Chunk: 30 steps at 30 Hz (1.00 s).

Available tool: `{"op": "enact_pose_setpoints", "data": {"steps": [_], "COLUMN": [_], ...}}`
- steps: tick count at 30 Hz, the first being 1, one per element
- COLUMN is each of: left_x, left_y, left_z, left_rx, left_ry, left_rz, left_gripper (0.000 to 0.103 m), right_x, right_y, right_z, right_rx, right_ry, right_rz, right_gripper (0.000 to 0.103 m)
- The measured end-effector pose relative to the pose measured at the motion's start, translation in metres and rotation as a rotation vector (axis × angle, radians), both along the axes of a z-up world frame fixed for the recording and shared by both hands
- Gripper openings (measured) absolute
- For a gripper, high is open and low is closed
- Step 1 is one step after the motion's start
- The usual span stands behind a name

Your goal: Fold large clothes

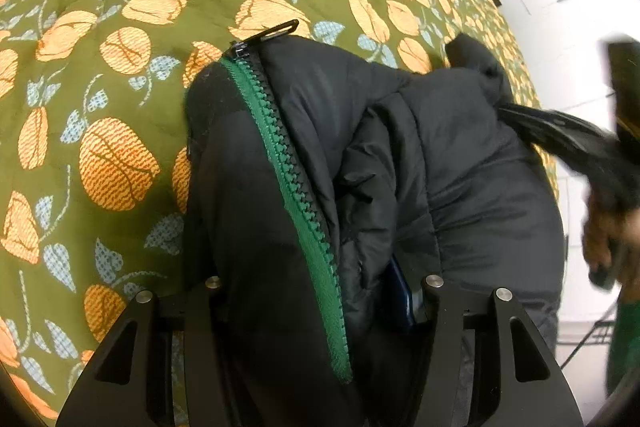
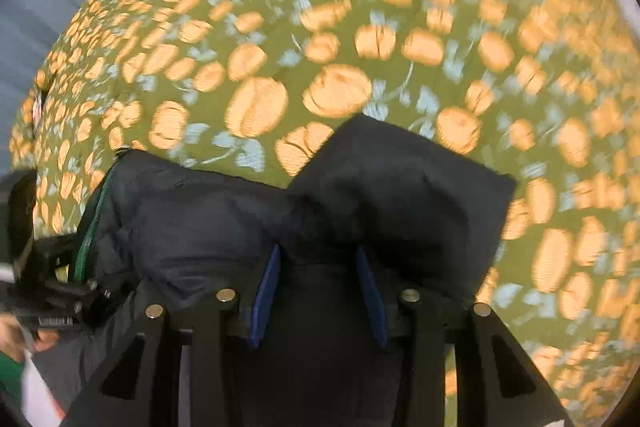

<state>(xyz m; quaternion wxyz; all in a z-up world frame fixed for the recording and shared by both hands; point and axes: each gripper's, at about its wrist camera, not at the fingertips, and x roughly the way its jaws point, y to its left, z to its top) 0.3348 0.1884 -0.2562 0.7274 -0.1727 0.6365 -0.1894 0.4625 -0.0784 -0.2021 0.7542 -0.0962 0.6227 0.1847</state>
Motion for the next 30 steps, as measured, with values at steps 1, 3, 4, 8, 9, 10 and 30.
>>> {"op": "enact_pose_setpoints", "data": {"steps": [1,3,4,8,9,10,30], "left_x": [0.002,0.006,0.007,0.01,0.01,0.009,0.004], "left_y": [0.0,-0.002,-0.005,-0.008,-0.008,-0.009,-0.006], "left_z": [0.0,0.0,0.001,0.001,0.001,0.001,-0.002], "left_rx": [-0.003,0.007,0.017,0.025,0.028,0.036,0.061], "left_ry": [0.011,0.026,0.028,0.04,0.041,0.041,-0.019], "left_rz": [-0.007,-0.022,-0.033,-0.035,-0.035,-0.034,0.004], "left_gripper": [0.057,0.057,0.057,0.057,0.057,0.057,0.057], "right_x": [-0.021,-0.059,-0.092,-0.18,-0.192,-0.203,-0.284], "right_y": [0.008,0.022,0.035,0.083,0.095,0.109,-0.001], "right_z": [0.02,0.045,0.057,0.066,0.06,0.048,0.089], "right_rx": [0.019,0.097,0.168,0.321,0.337,0.331,0.209], "right_ry": [-0.065,-0.104,-0.099,-0.069,-0.044,-0.019,-0.31], "right_rz": [0.05,0.143,0.21,0.399,0.421,0.442,0.135], "right_gripper": [0.041,0.041,0.041,0.04,0.039,0.04,0.037]}}
